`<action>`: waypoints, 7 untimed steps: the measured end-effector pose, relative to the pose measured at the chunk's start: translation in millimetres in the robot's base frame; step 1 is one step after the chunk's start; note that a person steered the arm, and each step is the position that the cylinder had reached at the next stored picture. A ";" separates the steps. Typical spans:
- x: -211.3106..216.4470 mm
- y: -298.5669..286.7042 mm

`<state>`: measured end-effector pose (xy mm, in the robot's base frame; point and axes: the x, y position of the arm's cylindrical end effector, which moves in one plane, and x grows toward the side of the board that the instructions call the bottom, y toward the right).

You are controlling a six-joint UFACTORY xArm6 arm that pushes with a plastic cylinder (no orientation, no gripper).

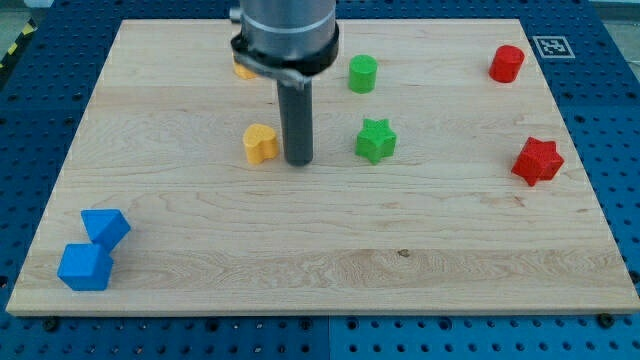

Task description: Move yellow heart towards blue cube

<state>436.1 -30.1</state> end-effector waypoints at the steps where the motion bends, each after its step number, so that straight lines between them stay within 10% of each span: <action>1: -13.5 -3.0; 7: 4.8 -52.5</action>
<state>440.8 -82.5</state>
